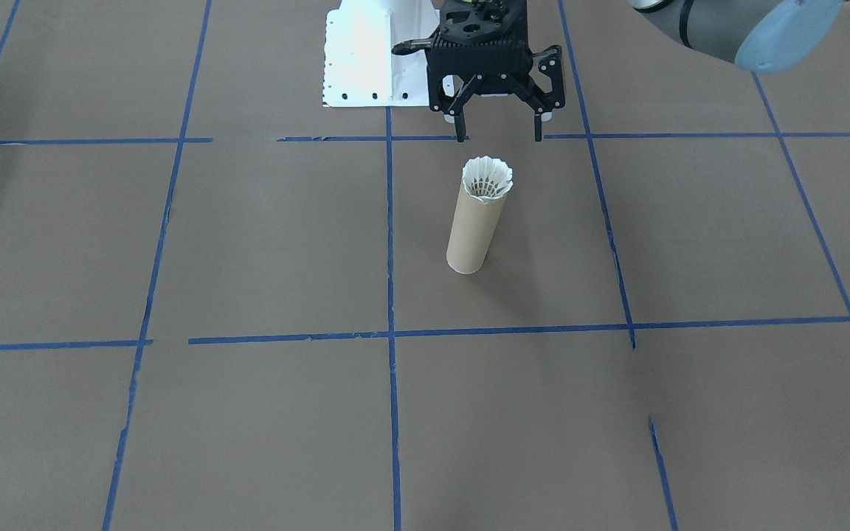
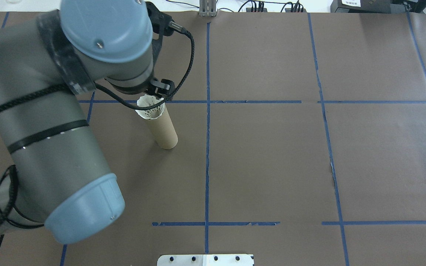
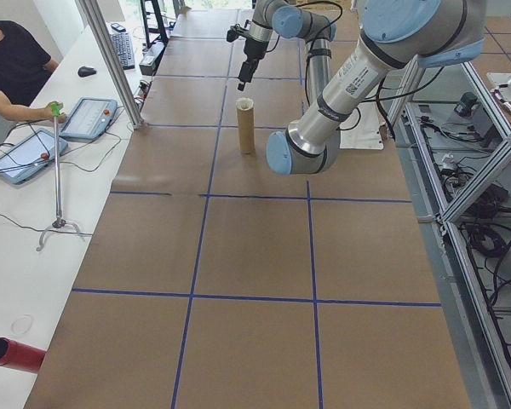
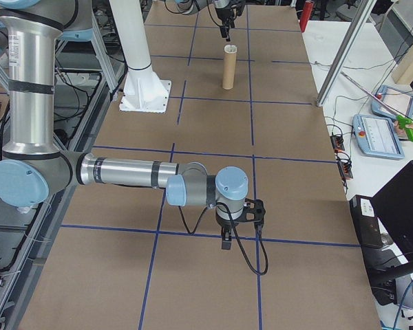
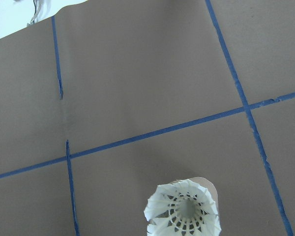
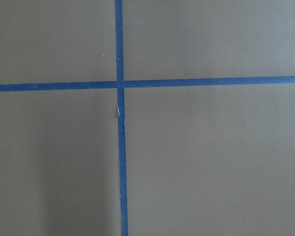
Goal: Collect badminton balls into bucket
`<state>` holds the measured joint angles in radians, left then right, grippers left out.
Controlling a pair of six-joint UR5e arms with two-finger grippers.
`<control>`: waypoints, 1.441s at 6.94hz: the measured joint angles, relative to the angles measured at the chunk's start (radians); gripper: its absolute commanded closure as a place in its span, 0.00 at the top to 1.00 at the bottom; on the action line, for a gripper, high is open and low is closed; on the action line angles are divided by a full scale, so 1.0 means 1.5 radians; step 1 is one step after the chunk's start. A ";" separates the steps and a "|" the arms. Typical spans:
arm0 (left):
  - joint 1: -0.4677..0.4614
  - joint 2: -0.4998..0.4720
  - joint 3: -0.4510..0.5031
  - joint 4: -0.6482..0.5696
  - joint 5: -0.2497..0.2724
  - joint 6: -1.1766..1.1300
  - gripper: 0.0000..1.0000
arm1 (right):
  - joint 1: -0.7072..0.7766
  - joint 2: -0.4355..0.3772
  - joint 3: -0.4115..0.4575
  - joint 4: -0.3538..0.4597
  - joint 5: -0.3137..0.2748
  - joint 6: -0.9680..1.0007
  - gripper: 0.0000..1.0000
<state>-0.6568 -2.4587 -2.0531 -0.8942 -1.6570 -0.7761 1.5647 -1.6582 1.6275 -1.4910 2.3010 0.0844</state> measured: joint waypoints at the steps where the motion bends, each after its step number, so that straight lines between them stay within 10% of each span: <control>1: -0.050 0.035 -0.004 -0.048 -0.046 0.064 1.00 | 0.000 0.000 0.000 0.000 0.000 0.000 1.00; 4: -0.194 0.215 0.021 -0.291 -0.182 0.243 1.00 | 0.000 0.000 0.000 0.000 0.000 0.000 1.00; 7: -0.348 0.337 0.190 -0.481 -0.377 0.383 1.00 | 0.000 0.000 0.000 0.000 0.000 0.000 1.00; 10: -0.472 0.469 0.261 -0.489 -0.403 0.452 1.00 | 0.000 0.000 0.000 0.000 0.000 0.000 1.00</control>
<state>-1.3646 -1.7549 -1.6622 -1.6275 -2.2608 -0.0977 1.5647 -1.6582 1.6275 -1.4910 2.3010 0.0844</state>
